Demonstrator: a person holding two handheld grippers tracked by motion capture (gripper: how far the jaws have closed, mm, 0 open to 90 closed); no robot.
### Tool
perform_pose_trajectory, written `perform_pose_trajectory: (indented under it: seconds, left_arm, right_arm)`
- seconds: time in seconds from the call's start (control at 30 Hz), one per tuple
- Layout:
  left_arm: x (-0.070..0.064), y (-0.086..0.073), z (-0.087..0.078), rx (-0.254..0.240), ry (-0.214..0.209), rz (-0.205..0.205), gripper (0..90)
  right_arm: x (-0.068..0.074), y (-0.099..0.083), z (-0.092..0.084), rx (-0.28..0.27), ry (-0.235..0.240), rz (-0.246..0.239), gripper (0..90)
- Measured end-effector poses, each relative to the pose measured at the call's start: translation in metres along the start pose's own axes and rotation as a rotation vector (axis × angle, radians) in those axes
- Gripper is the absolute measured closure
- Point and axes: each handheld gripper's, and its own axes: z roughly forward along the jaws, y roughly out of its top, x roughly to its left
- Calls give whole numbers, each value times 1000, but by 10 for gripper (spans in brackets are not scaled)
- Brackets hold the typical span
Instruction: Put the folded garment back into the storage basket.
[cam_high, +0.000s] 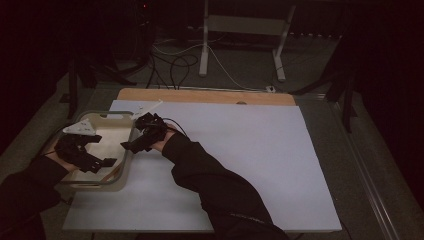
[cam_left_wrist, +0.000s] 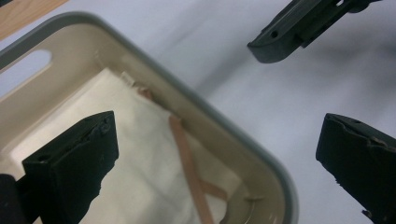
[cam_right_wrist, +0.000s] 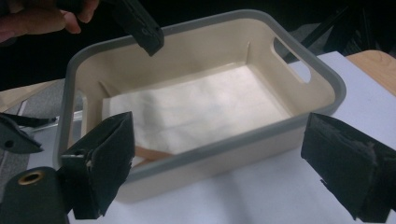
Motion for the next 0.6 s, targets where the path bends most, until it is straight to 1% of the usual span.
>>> perform_pose_trajectory:
  seconds: [0.07,0.13,0.23,0.3,0.33,0.4,0.43,0.47,0.5,0.53,0.6]
  left_arm:
    - [-3,5,2,2,-5,9,6]
    - [-5,10,4,2,-11,6,7]
    - [-7,17,5,-15,-6,20,7]
    - [-9,21,6,-20,-24,19,6]
    - [-10,24,8,-16,-23,27,6]
    - [-13,27,11,-9,-36,39,6]
    - [-16,30,12,-11,-34,43,7]
    - [-16,32,13,-14,-37,48,6]
    - [-18,36,15,-16,-48,46,6]
    - [-20,39,16,-21,-47,51,7]
    - [-23,44,19,-33,-62,62,6]
  right_arm:
    - [-2,-2,-4,7,-4,-6,100]
    - [-3,-5,-8,8,-5,1,100]
    - [-7,-8,-15,15,-21,-4,100]
    - [-9,-10,-21,12,-29,5,100]
    - [-10,-11,-24,15,-29,6,101]
    - [-13,-13,-29,23,-41,1,101]
    - [-14,-14,-31,24,-46,-4,101]
    - [-15,-16,-34,24,-45,2,101]
    - [-16,-17,-36,21,-47,8,101]
    - [-17,-18,-39,22,-52,7,101]
    - [-20,-21,-43,28,-58,5,101]
